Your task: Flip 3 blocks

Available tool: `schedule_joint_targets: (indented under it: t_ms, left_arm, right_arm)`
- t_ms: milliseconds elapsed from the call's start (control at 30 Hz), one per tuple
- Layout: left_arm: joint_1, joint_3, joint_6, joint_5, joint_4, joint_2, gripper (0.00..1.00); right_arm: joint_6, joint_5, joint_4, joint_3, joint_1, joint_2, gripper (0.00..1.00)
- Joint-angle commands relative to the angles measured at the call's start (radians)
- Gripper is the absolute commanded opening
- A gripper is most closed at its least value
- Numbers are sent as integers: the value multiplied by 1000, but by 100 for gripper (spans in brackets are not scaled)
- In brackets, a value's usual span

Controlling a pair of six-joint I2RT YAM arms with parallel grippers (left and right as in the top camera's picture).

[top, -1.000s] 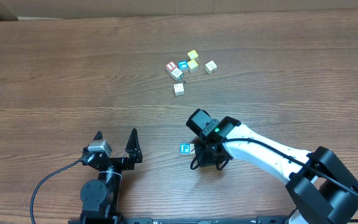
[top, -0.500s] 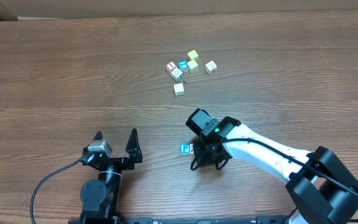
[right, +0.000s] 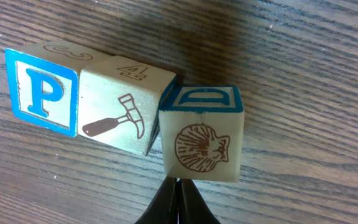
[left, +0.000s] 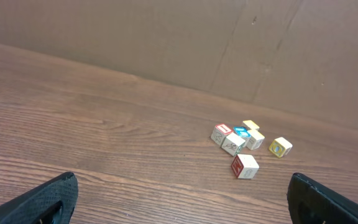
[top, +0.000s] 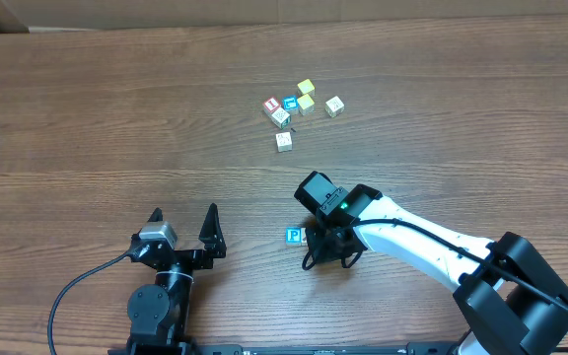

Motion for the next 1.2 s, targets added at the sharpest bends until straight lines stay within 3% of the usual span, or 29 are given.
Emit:
schedule_joint_targets:
  t_ms: [0,667,1000,1167]
  left_arm:
    - [5,-3,16,8,2,-11,100]
    - [5,-3,16,8,2,-11,100]
    - [5,-3,16,8,2,-11,100]
    - [5,-3,16,8,2,-11,100]
  right_arm:
    - [-8,-6,8,26,-2,6,5]
    - [-8,-38,8,69,-2,6,4]
    - [-6,-73,-154,200,-13,-49,4]
    - [51,-72,-159,248,-95,-57,4]
